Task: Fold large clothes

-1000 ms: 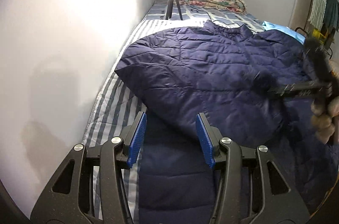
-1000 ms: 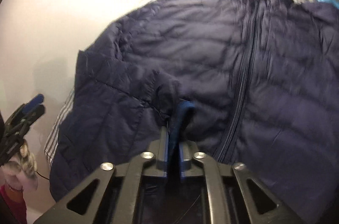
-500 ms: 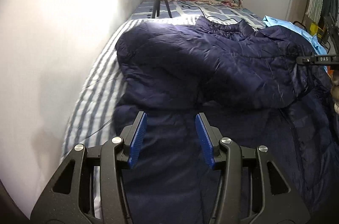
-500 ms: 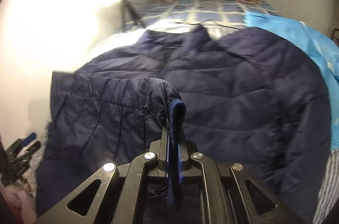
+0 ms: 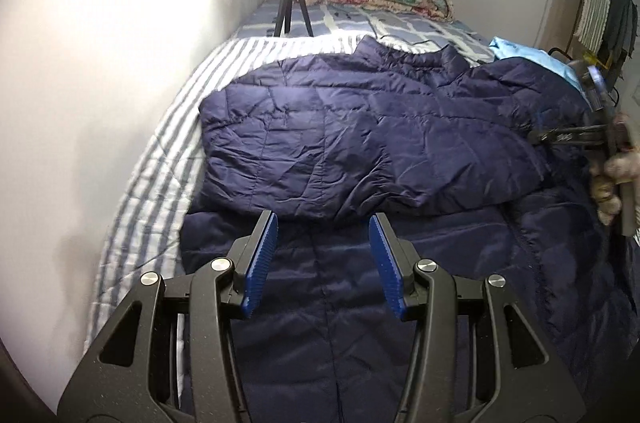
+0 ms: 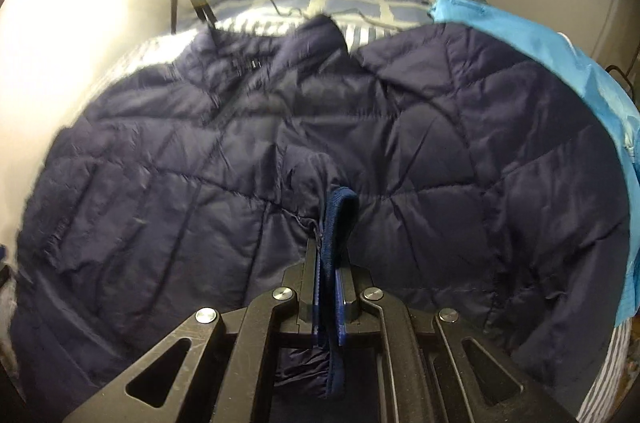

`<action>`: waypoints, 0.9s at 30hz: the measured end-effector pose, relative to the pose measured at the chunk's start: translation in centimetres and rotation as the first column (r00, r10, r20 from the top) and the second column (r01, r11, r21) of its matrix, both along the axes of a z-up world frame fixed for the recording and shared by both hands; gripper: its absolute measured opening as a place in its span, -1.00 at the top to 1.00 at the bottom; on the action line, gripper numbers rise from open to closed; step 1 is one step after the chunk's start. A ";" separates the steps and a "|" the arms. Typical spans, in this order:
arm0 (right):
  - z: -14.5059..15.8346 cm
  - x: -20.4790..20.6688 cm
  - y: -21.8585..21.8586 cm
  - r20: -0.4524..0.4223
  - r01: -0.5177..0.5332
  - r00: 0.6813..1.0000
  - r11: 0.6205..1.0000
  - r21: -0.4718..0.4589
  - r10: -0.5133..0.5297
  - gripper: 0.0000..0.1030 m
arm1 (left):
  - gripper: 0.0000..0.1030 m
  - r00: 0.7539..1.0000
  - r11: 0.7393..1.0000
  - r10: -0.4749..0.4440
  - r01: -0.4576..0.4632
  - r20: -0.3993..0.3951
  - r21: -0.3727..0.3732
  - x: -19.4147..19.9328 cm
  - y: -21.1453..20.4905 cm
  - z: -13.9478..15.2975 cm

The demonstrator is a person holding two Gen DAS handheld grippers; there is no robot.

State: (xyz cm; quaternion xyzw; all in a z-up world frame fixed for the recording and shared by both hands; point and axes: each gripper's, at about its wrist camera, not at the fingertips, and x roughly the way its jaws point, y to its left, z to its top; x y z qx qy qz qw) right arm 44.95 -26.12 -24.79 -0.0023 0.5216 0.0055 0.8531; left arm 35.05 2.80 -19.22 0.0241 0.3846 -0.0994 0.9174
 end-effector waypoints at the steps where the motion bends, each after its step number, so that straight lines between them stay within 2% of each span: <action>1: -0.2 0.0 0.0 -0.008 -0.001 1.000 1.000 0.003 0.001 0.79 | 0.04 1.000 1.000 -0.003 0.003 0.013 0.006 -0.6 -0.1 0.6; 2: 0.0 -0.4 -0.2 -0.005 -0.001 1.000 1.000 0.013 0.001 0.69 | 0.04 1.000 1.000 -0.006 0.005 0.029 0.016 -1.4 -0.1 1.3; 3: 0.5 -0.9 -0.3 0.007 0.002 1.000 1.000 0.027 -0.002 0.46 | 0.04 0.999 1.000 -0.008 0.007 0.043 0.024 -2.0 -0.1 1.9; 4: 1.3 -1.5 -0.4 0.023 -0.003 1.000 0.999 0.049 0.002 0.34 | 0.04 0.998 0.999 -0.012 0.010 0.054 0.030 -2.6 -0.2 2.5; 8: 5.8 -5.5 -1.2 0.099 -0.044 0.995 0.987 0.155 0.029 0.26 | 0.04 0.994 0.999 -0.031 0.026 0.109 0.044 -5.8 -0.4 5.0; 9: 7.1 -6.9 -1.5 0.123 -0.058 0.992 0.985 0.163 0.038 0.20 | 0.04 0.992 0.999 -0.034 0.030 0.121 0.035 -6.7 -0.4 5.6; 15: 13.8 -15.9 -5.1 0.242 -0.067 0.970 0.983 0.169 0.025 0.20 | 0.04 0.987 0.998 -0.049 0.052 0.150 -0.022 -12.0 -1.1 8.9; 21: 17.0 -25.6 -10.1 0.335 0.001 0.941 0.994 0.111 -0.039 0.19 | 0.04 0.988 0.994 -0.073 0.083 0.139 -0.066 -16.9 -2.9 10.3; 24: 17.3 -30.3 -12.5 0.370 0.050 0.925 0.994 0.097 -0.083 -0.21 | 0.04 0.984 0.990 -0.117 0.127 0.136 -0.067 -19.5 -4.3 10.3; 27: 16.3 -34.6 -14.9 0.355 0.119 0.925 0.990 0.075 -0.138 -0.23 | 0.04 0.978 0.982 -0.166 0.176 0.129 -0.068 -22.0 -6.0 10.1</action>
